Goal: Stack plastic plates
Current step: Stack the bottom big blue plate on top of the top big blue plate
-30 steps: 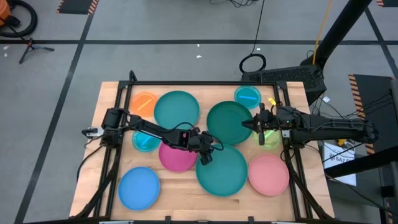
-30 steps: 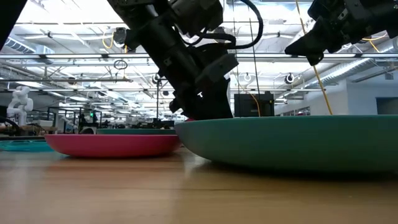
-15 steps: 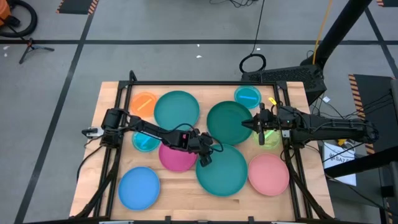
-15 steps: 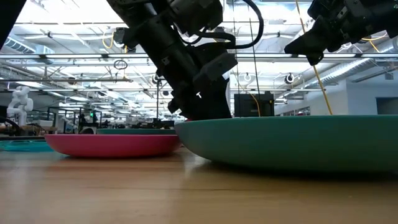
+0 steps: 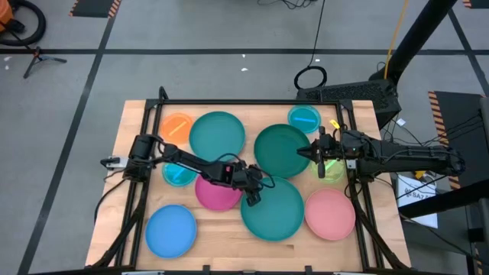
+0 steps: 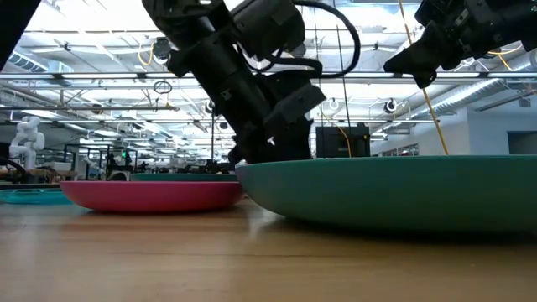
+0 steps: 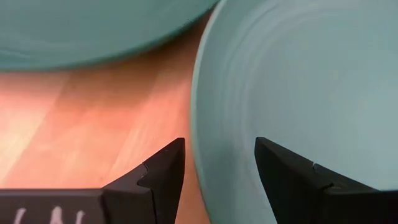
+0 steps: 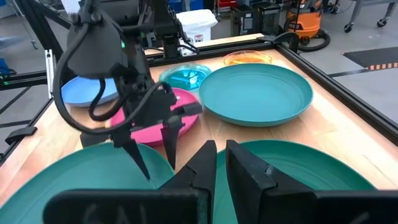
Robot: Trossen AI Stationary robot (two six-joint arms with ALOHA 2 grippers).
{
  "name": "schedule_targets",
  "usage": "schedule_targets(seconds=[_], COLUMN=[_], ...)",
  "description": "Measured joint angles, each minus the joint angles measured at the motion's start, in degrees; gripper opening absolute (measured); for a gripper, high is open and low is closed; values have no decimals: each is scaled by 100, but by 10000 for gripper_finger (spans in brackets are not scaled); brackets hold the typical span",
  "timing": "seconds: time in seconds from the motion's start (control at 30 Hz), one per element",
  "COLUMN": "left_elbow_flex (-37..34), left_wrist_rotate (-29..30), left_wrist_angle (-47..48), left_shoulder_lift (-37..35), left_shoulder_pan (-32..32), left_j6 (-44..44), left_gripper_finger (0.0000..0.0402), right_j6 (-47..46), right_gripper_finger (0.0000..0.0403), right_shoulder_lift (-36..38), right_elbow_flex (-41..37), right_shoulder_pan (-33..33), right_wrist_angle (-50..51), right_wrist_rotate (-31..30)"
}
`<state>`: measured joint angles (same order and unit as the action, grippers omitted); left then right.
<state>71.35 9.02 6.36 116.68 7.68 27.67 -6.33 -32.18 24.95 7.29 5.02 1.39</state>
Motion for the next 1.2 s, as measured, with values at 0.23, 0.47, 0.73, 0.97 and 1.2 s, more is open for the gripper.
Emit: schedule_targets(seconds=[0.23, 0.47, 0.73, 0.97, 1.2], left_elbow_flex=[2, 2, 2, 2, 6], left_wrist_rotate=[0, 0, 1, 2, -7], left_wrist_angle=[-10, -14, -10, -10, -64], left_shoulder_lift=[-2, -2, -2, -2, -12], left_shoulder_pan=[0, 0, 0, 0, 0], left_j6=[-14, -31, -36, 56, 177], left_gripper_finger=[200, 199, 135, 72, 32], right_j6=[9, 11, -2, -4, -4], right_gripper_finger=[29, 29, 29, 29, 29], right_shoulder_lift=[-2, -3, -3, -3, -3], right_elbow_flex=[0, 0, 0, 0, 0], right_shoulder_pan=[-1, -2, -1, 0, -1], right_wrist_angle=[0, 0, 0, 2, 4], right_wrist_rotate=[-2, -2, -2, -2, -2])
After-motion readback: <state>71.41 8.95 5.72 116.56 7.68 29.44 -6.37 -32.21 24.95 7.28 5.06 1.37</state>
